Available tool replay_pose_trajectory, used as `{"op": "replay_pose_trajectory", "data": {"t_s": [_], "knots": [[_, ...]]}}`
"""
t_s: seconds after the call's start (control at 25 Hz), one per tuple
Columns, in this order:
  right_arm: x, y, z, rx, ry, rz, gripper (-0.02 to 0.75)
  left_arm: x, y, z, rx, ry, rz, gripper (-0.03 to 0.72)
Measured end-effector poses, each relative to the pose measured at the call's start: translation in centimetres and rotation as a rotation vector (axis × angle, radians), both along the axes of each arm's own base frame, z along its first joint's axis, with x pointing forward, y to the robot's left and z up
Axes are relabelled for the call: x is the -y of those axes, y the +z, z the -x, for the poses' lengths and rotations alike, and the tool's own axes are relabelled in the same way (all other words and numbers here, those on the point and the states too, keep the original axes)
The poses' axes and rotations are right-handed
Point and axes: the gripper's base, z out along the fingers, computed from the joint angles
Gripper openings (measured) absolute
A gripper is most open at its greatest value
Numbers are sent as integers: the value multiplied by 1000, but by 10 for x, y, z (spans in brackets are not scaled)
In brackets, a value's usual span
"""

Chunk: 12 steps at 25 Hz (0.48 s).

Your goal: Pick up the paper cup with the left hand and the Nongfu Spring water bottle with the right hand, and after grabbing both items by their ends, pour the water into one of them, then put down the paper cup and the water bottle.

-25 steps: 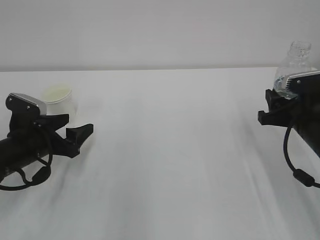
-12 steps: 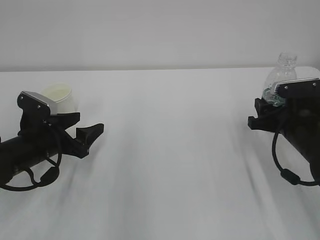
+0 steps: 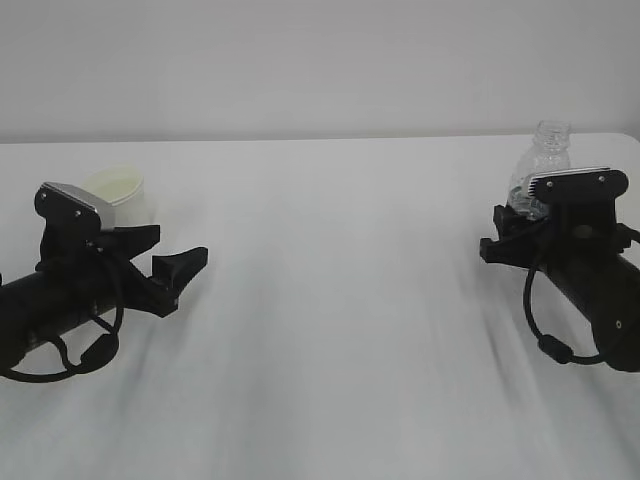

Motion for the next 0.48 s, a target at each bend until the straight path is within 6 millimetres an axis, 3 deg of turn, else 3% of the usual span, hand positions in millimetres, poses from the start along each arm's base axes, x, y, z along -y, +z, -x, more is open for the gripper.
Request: {"op": "replay_pose_trajectory", "data": {"t_s": [0.48], "knots": [[-2, -15, -1, -6, 23, 9, 463, 0, 0, 0, 0, 0, 0, 575]]}}
